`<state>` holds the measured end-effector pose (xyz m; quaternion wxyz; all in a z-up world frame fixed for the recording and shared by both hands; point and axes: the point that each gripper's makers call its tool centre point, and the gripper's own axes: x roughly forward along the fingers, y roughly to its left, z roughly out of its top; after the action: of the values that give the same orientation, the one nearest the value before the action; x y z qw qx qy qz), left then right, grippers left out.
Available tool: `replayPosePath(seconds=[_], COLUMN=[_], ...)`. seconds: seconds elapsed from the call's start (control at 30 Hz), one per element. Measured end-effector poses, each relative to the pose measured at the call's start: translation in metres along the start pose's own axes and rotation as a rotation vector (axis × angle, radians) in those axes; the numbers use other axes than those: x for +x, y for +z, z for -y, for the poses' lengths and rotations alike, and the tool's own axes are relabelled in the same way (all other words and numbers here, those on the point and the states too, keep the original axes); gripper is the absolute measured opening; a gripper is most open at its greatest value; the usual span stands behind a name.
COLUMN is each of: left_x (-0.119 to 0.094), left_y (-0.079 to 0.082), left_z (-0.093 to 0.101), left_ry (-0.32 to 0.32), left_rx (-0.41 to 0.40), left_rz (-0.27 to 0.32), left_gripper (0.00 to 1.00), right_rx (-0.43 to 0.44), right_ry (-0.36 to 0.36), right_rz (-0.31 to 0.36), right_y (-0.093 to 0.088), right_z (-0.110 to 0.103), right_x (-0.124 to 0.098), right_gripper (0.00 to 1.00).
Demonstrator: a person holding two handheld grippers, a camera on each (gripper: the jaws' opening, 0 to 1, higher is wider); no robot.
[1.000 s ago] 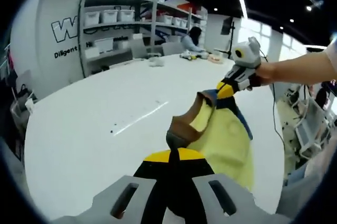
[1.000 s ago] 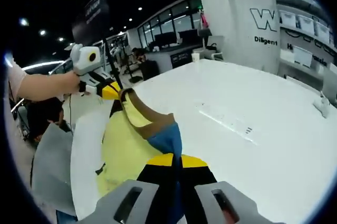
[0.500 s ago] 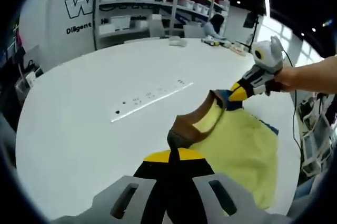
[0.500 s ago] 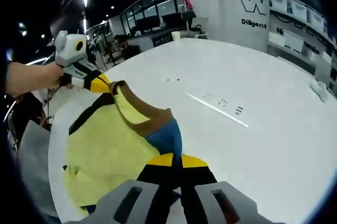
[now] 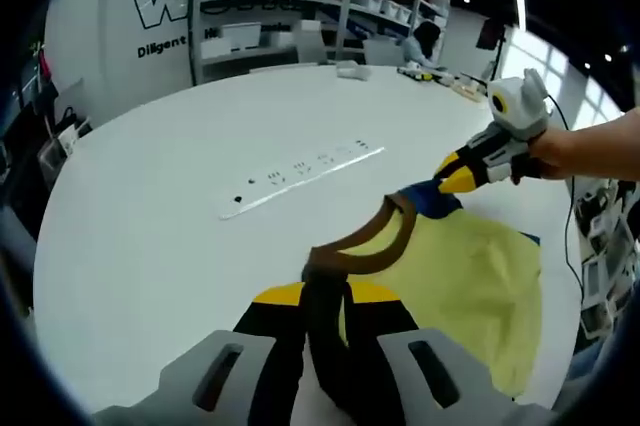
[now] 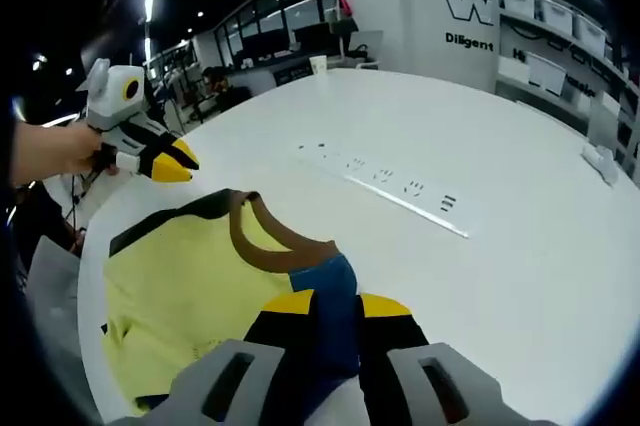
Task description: Fold the garment on the visible template until the final outline fits inside the template.
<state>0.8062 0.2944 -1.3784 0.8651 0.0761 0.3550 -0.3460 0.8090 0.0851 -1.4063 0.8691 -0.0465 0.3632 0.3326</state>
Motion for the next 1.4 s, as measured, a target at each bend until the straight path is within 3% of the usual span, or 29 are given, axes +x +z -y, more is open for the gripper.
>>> replayPosePath(seconds=[0.2,0.27,0.37,0.53,0.73,0.87,0.97,1.2,1.4], left_x=[-0.027,-0.040,-0.060,-0.084,-0.089,-0.086,-0.084,-0.078,-0.073], left_y=[-0.013,-0.019,-0.034,-0.067,-0.097,-0.109,-0.109,-0.110,-0.119], left_z=[0.013,0.023,0.033,0.047,0.058,0.065,0.064,0.065,0.069], left_ry=[-0.019,-0.037,-0.057,-0.069,-0.069,-0.077,-0.079,-0.096,-0.120], left_rx=[0.006,0.011,-0.005,-0.065,-0.118,-0.145,-0.152,-0.170,-0.183], left_rz=[0.023,0.050,0.077,0.107,0.106,0.098,0.104,0.093,0.061], left_gripper=[0.25,0.32,0.32,0.36,0.42,0.41,0.39,0.29,0.12], right_rx=[-0.017,0.002,-0.008,0.004,0.022,0.045,0.025,0.038,0.062], right_ry=[0.008,0.019,0.016,0.026,0.028,0.041,0.036,0.023,0.006], right_rz=[0.010,0.049,0.090,0.116,0.121,0.129,0.100,0.101,0.093], right_y=[-0.009,-0.010,-0.018,-0.045,-0.085,-0.099,-0.110,-0.114,-0.117], right_z=[-0.013,-0.022,-0.036,-0.052,-0.074,-0.086,-0.094,-0.102,-0.099], right_x=[-0.025,-0.039,-0.061,-0.088,-0.108,-0.110,-0.104,-0.093,-0.092], right_gripper=[0.18,0.20,0.22,0.27,0.33,0.37,0.38,0.38,0.19])
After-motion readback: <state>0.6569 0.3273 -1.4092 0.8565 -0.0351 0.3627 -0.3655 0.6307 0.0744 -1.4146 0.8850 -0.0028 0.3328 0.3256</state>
